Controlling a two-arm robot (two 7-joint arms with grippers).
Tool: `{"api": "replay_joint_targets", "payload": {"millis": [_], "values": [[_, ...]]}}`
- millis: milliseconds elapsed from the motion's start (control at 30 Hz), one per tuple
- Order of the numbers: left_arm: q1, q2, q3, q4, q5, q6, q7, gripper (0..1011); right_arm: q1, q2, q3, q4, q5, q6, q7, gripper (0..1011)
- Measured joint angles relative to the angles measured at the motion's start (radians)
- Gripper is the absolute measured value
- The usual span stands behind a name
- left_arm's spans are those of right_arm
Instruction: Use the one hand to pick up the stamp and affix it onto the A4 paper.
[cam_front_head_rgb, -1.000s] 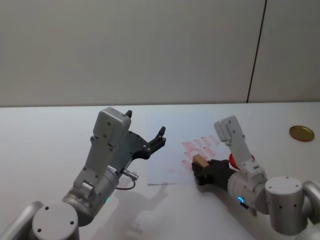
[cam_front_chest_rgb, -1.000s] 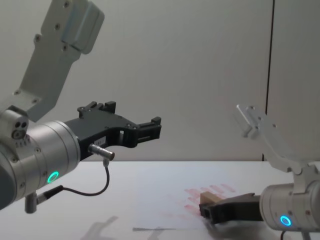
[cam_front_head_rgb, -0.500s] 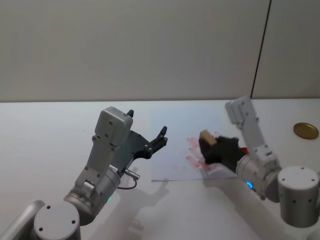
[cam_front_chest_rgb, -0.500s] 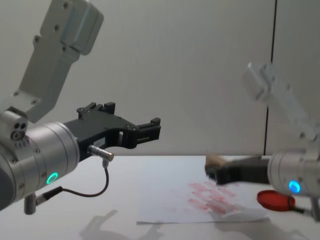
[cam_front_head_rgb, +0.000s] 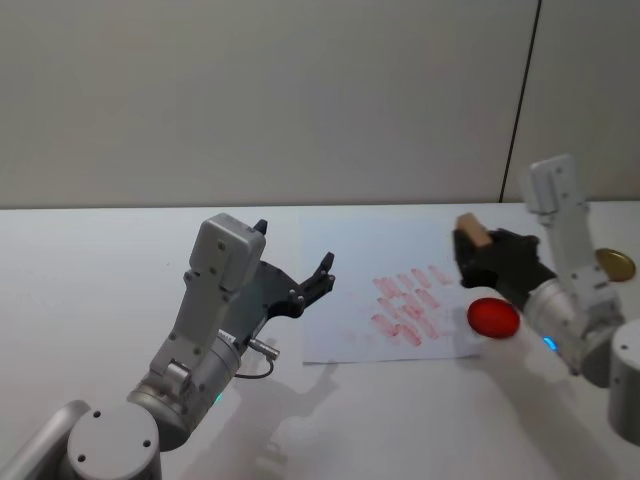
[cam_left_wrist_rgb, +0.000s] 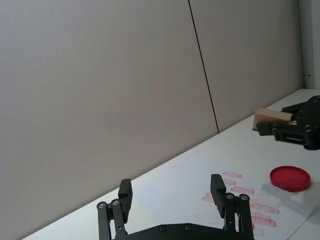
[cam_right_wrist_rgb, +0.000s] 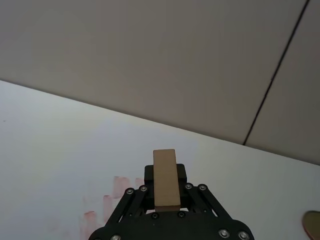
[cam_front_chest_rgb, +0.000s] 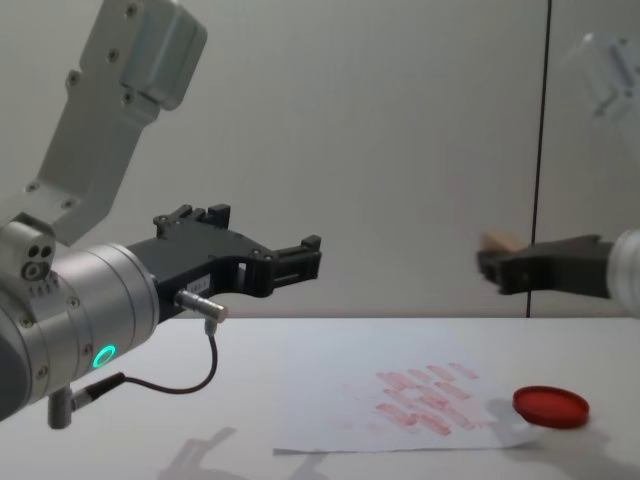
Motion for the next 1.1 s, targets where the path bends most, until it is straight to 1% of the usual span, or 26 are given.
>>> {"api": "replay_joint_targets", "payload": {"millis": [167,267,400,533,867,1100], "values": [[0.0,0.0,0.0,0.0,0.0,0.0,0.0,993,-0.019,0.024,0.025,-0.004,0.018,0.008,-0.036,220],[0.0,0.0,0.0,0.0,0.0,0.0,0.0,993,-0.023,0.032,0.034,0.002,0.024,0.011,-0.047,219],[0.0,0.0,0.0,0.0,0.0,0.0,0.0,993,-0.028,0.044,0.05,0.031,0.036,0.016,-0.059,219],[0.0,0.0,0.0,0.0,0.0,0.0,0.0,993,-0.026,0.048,0.057,0.058,0.044,0.017,-0.06,220],[0.0,0.0,0.0,0.0,0.0,0.0,0.0,993,0.012,0.041,0.064,0.181,0.069,-0.007,-0.019,220],[0.0,0.0,0.0,0.0,0.0,0.0,0.0,993,0.038,0.031,0.06,0.242,0.072,-0.032,0.009,220]]}}
